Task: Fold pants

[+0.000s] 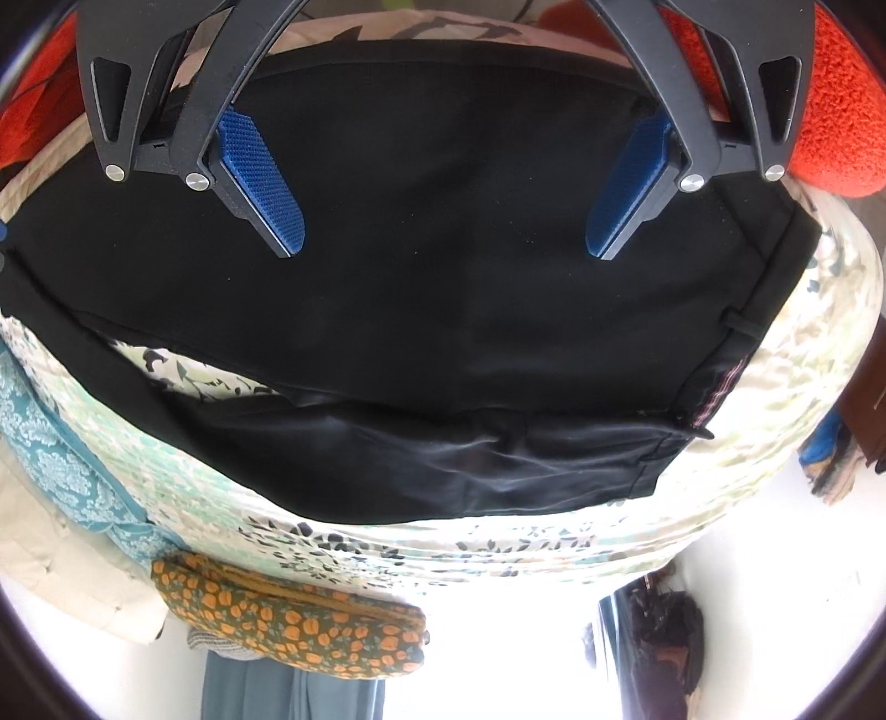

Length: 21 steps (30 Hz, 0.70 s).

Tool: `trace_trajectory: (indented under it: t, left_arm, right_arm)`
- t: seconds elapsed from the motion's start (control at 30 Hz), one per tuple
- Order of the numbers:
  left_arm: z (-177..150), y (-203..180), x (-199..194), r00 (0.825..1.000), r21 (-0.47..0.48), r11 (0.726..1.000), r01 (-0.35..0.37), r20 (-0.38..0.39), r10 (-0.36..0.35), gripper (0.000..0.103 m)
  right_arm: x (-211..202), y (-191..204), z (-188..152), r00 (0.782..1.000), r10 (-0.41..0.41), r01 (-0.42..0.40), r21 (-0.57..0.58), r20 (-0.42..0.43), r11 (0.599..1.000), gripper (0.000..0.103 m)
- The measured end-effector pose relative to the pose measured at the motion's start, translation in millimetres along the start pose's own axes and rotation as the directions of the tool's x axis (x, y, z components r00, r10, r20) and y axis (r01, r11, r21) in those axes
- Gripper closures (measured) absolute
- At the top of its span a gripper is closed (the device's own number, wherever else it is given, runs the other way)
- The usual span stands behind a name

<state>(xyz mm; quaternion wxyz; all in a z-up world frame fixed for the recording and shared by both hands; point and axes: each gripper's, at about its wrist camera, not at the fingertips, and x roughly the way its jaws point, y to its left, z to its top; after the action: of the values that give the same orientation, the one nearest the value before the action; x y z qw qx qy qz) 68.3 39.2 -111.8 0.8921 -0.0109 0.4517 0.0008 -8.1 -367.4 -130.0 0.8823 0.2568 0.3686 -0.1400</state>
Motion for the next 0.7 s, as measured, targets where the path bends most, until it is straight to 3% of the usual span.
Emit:
trace_trajectory:
  t: [0.1,0.17,0.23,0.33,0.47,0.53,0.57,0.6,0.63,0.7]
  left_arm:
    - [0,1,1,1.0,-0.004,1.0,0.01,-0.004,-0.01,0.001]
    - [0,1,0,1.0,0.0,1.0,0.0,0.003,0.0,0.001]
    - [0,0,0,1.0,0.0,1.0,0.0,-0.003,0.0,0.001]
    - [-2,-3,2,1.0,0.012,1.0,-0.008,-0.016,0.009,0.001]
    - [-4,-7,0,0.999,0.04,0.999,-0.024,-0.026,0.026,0.001]
    - [-1,-10,2,0.999,0.058,0.998,-0.018,-0.042,0.021,0.001]
    - [3,-12,5,0.998,0.065,0.998,-0.011,-0.055,0.014,0.001]
    - [10,-14,8,0.998,0.071,0.997,0.002,-0.069,0.003,0.001]
    - [20,-16,11,0.997,0.074,0.997,0.018,-0.079,-0.012,0.001]
    - [47,-22,17,0.994,0.07,0.996,0.06,-0.092,-0.053,0.001]
  right_arm:
    - [3,-26,10,0.997,0.075,-0.076,0.15,0.011,0.986,0.02]
    - [9,-42,22,0.986,0.163,-0.166,0.251,0.032,0.954,0.02]
    - [21,-58,33,0.979,0.203,-0.203,0.35,0.037,0.915,0.02]
    - [51,-77,46,0.983,0.175,-0.13,0.462,-0.056,0.877,0.02]
    - [55,-94,60,0.996,0.088,-0.08,0.535,0.011,0.841,0.025]
    - [58,-100,64,0.998,0.061,-0.061,0.547,0.017,0.835,0.033]
    - [58,-101,67,0.999,0.033,-0.03,0.526,0.005,0.85,0.052]
    - [57,-101,68,1.0,0.002,-0.002,0.505,0.0,0.863,0.084]
    - [56,-104,67,1.0,-0.007,0.004,0.498,0.004,0.867,0.092]
    - [51,-110,68,1.0,0.01,-0.022,0.507,0.027,0.862,0.093]
